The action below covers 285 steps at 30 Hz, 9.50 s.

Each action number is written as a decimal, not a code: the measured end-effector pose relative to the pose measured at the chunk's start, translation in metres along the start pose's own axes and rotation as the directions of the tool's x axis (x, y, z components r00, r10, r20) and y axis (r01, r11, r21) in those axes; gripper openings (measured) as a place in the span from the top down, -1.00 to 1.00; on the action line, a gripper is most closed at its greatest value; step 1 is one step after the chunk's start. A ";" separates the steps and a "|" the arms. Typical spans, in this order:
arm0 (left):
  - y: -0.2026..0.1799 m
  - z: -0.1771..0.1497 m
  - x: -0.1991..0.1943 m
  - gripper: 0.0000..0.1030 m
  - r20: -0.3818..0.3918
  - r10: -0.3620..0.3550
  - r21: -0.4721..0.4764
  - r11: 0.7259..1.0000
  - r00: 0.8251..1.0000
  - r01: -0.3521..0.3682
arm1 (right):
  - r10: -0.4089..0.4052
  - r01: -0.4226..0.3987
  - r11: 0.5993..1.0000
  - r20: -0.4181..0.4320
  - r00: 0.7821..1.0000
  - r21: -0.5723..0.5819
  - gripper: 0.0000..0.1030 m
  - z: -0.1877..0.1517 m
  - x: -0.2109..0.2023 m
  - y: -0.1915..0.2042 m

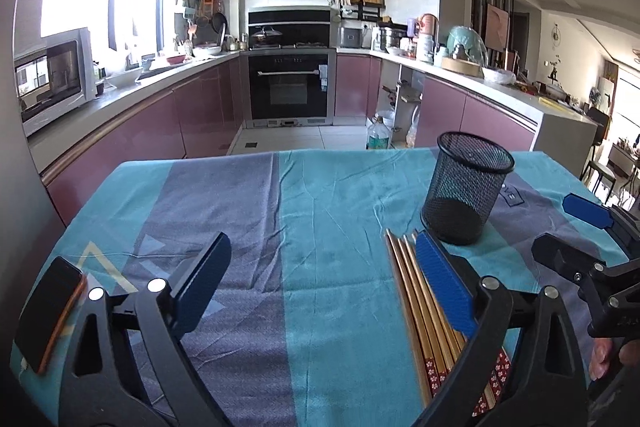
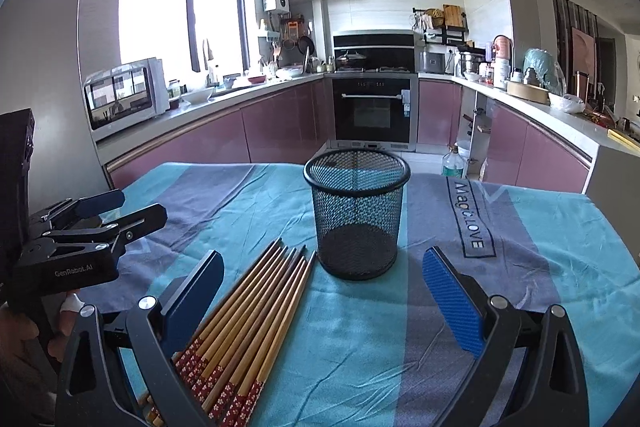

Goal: Organize utensils
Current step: 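Lower the right gripper onto one wooden chopstick and close on it, then lift the chopstick upright with the right gripper and lower it into the mesh cup, then open the right gripper and withdraw it from the mesh cup, then lower the right gripper onto another chopstick and close on it, then lift the chopstick upright with the right gripper and insert it into the mesh cup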

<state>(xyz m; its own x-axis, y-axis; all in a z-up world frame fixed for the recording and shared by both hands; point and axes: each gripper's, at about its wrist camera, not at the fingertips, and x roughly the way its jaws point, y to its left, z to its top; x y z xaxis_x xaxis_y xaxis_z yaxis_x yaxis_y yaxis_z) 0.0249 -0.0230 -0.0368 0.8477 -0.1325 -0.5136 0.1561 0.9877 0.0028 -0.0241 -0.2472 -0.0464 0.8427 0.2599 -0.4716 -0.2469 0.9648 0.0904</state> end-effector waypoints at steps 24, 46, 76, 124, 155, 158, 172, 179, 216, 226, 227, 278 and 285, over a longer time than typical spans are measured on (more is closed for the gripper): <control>-0.036 -0.035 0.069 -0.10 -0.334 -0.167 0.095 0.973 0.928 0.209 | 0.054 -0.068 0.997 -0.344 0.938 -0.027 0.23 -0.024 0.058 0.005; -0.030 -0.027 0.079 0.22 -0.384 -0.227 0.080 0.957 0.895 0.278 | 0.013 -0.060 0.993 -0.410 0.912 -0.101 0.55 -0.019 0.072 0.014; 0.006 0.058 0.031 0.85 -0.185 -0.381 -0.056 0.924 0.906 0.377 | 0.247 -0.243 0.969 -0.136 0.959 0.050 0.90 0.051 0.008 -0.023; -0.087 0.167 0.090 0.85 -0.194 -0.475 0.037 0.871 0.859 0.490 | 0.131 -0.139 0.990 -0.233 0.964 -0.020 0.90 0.132 0.077 -0.059; -0.052 0.155 0.072 -0.23 -0.023 -0.296 0.074 0.952 0.955 0.297 | 0.092 -0.093 0.996 -0.112 0.989 0.005 -0.03 0.130 0.056 -0.053; -0.043 0.145 0.054 -0.34 0.018 -0.256 0.097 0.963 0.967 0.253 | 0.101 -0.103 0.994 -0.053 0.993 -0.028 -0.24 0.123 0.032 -0.045; -0.006 0.049 0.021 -0.68 -0.079 -0.187 0.078 0.978 0.979 0.194 | 0.196 -0.209 0.977 -0.218 0.956 -0.041 -0.39 0.034 0.031 -0.004; -0.008 0.006 0.033 -0.68 -0.181 -0.164 0.079 0.980 0.970 0.181 | 0.171 -0.180 0.984 -0.308 0.936 0.002 -0.26 0.002 0.046 0.000; -0.033 -0.034 0.067 -0.37 -0.360 -0.192 0.077 0.969 0.913 0.235 | 0.092 -0.113 0.993 -0.386 0.918 -0.033 0.14 -0.029 0.051 0.005; -0.032 -0.035 0.064 -0.33 -0.366 -0.193 0.081 0.968 0.910 0.238 | 0.049 -0.087 0.993 -0.400 0.915 -0.079 0.28 -0.030 0.053 0.006; -0.033 -0.036 0.064 -0.33 -0.366 -0.207 0.075 0.965 0.907 0.251 | 0.049 -0.088 0.993 -0.400 0.915 -0.078 0.28 -0.030 0.053 0.006; -0.033 -0.016 0.104 0.85 -0.389 -0.239 -0.020 0.968 0.890 0.251 | 0.100 -0.115 0.993 -0.390 0.915 -0.015 0.90 -0.013 0.065 0.000; -0.032 -0.009 0.093 0.85 -0.361 -0.263 -0.027 0.962 0.895 0.272 | 0.142 -0.147 0.989 -0.373 0.917 0.014 0.90 -0.008 0.059 -0.002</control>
<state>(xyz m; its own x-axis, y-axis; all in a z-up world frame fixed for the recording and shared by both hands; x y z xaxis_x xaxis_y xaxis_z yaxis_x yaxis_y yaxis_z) 0.0937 -0.0660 -0.0923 0.5342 -0.3483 -0.7703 0.3670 0.9164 -0.1599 0.0225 -0.2344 -0.0814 0.5594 0.3602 -0.7466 -0.3613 0.9165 0.1715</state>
